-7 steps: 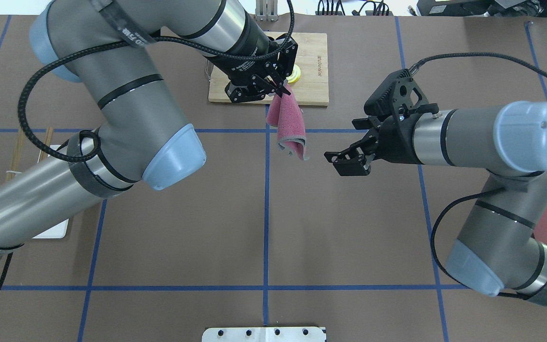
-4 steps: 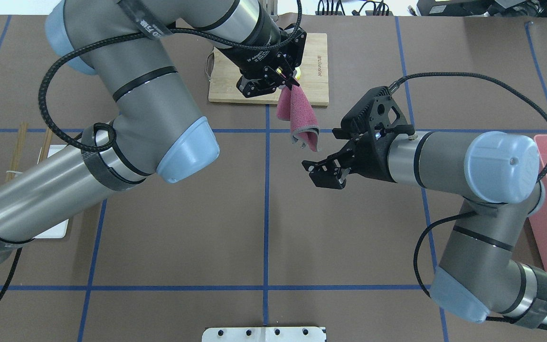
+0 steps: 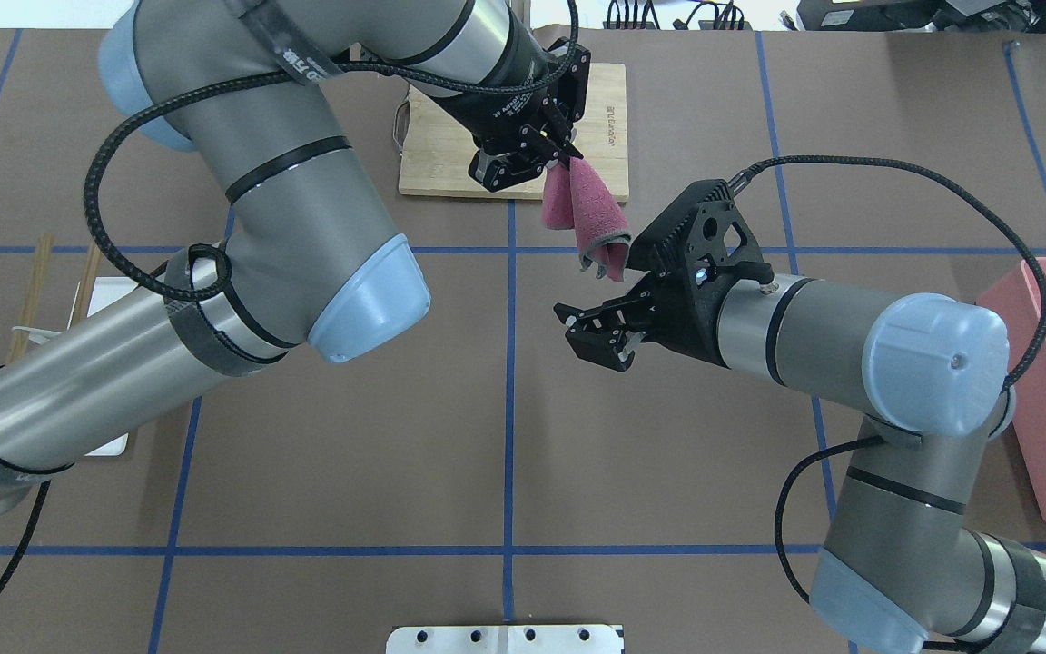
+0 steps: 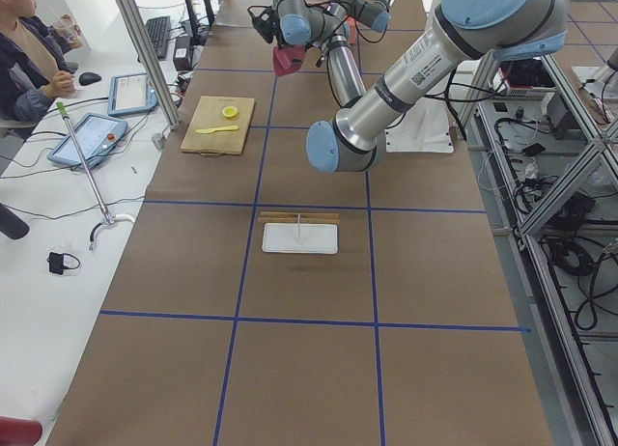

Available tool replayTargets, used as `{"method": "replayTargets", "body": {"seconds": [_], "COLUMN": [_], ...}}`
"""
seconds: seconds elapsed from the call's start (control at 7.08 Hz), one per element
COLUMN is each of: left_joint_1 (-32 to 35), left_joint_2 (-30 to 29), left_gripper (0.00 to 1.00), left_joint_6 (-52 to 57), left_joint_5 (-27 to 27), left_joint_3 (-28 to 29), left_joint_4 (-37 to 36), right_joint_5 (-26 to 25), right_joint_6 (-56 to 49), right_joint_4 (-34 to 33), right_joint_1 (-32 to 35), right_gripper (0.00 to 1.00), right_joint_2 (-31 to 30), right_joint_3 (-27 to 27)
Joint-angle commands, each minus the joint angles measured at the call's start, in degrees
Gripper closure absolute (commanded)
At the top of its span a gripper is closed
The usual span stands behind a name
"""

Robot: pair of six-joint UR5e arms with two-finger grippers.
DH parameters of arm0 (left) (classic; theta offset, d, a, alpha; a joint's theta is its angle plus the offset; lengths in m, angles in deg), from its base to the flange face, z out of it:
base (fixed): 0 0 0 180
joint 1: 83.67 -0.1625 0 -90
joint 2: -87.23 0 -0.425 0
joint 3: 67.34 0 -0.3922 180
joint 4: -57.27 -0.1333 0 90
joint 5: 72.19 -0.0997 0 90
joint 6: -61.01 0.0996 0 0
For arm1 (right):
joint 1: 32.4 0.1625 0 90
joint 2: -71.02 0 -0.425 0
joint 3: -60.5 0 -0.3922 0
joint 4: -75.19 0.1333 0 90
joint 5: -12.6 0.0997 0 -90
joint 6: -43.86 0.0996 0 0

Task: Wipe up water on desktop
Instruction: 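Move the right gripper toward the cloth hanging from the left gripper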

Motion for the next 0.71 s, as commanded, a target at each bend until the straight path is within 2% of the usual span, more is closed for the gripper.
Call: {"method": "replayTargets", "body": {"seconds": [0.0, 0.28, 0.42, 0.56], "left_joint_1": [-0.89, -0.98, -0.98, -0.98], "left_joint_2": [-0.20, -0.20, -0.20, 0.15], "left_gripper": [1.00, 1.00, 1.00, 1.00], "left_joint_6": [-0.66, -0.31, -0.31, -0.14], "left_joint_5": [-0.17, -0.08, 0.01, 0.01], "left_joint_3": [-0.42, -0.50, -0.59, -1.20], "left_joint_4": [-0.02, -0.02, -0.11, -0.28], "right_joint_5": [-0.44, -2.37, -2.47, -2.99], "right_joint_6": [0.09, 0.09, 0.18, 0.26], "right_joint_4": [0.03, 0.03, 0.03, -0.06], "right_joint_1": [0.37, 0.63, 1.50, 1.77], "right_gripper": [0.23, 0.15, 0.04, 0.01], "right_joint_2": [0.29, 0.29, 0.29, 0.20], "right_joint_3": [0.15, 0.15, 0.15, 0.15]}}
